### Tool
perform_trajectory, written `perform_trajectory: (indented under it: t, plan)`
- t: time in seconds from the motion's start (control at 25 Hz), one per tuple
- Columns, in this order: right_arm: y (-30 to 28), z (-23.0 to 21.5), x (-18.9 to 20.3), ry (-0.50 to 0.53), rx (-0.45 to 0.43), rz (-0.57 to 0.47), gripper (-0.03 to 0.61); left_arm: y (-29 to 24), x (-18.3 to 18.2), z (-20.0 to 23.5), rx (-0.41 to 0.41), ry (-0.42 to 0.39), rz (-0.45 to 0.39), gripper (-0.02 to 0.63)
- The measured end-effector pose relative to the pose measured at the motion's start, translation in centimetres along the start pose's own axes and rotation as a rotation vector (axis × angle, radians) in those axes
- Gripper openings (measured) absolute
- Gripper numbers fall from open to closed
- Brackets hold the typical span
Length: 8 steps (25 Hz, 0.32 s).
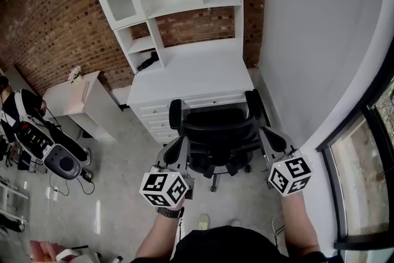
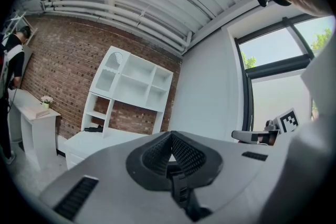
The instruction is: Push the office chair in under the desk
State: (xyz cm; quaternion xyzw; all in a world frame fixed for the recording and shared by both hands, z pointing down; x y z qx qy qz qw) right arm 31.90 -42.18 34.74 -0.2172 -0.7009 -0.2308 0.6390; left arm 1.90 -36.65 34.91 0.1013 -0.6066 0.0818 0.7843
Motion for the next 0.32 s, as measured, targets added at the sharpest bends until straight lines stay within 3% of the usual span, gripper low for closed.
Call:
perform_trajectory:
  t: [0.32]
  plan:
    - [0.47, -0.71, 0.27, 0.011, -0.005, 0.007, 0.005, -0.01, 0.56, -0.8, -0.008, 0.006, 0.0, 0.006]
Point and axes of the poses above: the fingertips, and each gripper's own axes: y backward along the fingers, z to its left, x out of its underside, the point moved 9 cm from there along y, backward along the fingers, and after that the axes turned 5 degrees about -z, right-handed, at the moved point
